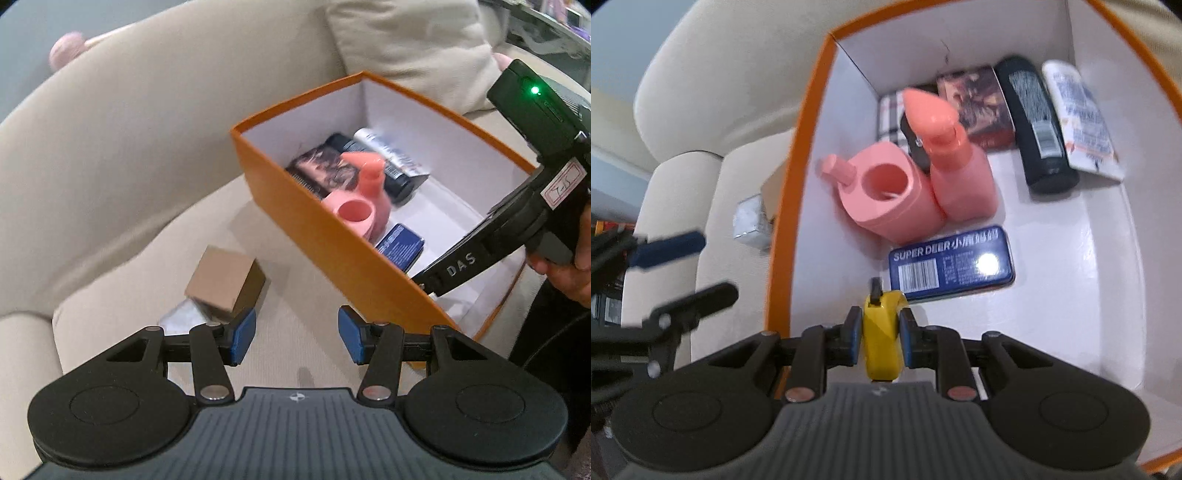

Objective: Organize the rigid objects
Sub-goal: 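Lower the yellow tape measure into the box and open the right gripper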

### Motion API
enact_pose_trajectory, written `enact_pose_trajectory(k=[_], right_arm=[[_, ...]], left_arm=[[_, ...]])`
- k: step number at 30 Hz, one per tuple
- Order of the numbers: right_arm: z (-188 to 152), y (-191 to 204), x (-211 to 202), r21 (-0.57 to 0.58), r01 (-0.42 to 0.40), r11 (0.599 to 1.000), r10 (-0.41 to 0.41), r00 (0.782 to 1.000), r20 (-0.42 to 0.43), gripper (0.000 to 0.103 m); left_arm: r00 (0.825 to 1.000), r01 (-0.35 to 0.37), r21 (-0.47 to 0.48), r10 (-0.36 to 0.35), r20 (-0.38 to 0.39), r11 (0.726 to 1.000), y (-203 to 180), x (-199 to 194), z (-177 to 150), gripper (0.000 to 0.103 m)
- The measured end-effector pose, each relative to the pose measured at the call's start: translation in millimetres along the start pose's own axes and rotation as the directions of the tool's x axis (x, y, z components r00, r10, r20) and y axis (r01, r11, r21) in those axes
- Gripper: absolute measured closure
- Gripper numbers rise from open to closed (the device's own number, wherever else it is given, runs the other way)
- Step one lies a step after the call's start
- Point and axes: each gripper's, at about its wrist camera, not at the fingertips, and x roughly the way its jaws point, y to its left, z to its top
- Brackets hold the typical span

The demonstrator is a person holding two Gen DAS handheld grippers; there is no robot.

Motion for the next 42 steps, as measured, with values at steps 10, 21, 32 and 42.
enact_pose_trajectory(k=[10,21,32,42], right_arm=[[3,1,1,-0.065,0.155,0.986,-0.156,0.988,-0.008,0.078],[2,10,21,-0.079,0.152,0.985,-0.155,0.987,-0.035,0.074],[9,24,29,-0.114,0.227,0.967,-0.229,0.973,-0.013,0.081],[7,40,-12,-0.156,0.219,0.963,-0.208,0.975,0.081,0.079]], left_arm=[[1.000,0.002,-0.149,-0.003,-0.005,0.989,15,6,-14,0.042],[1.000,-0.016,-0.205,0.012,-0.021,0.979,29,2,-32,0.042],[0.999,-0.028,-0.228,0.024,-0.021,0.973,34,-5,-41,0.042],[0.999,-0.036,-0.232,0.039,0.010,0.972,44,-15,-42,0.042]])
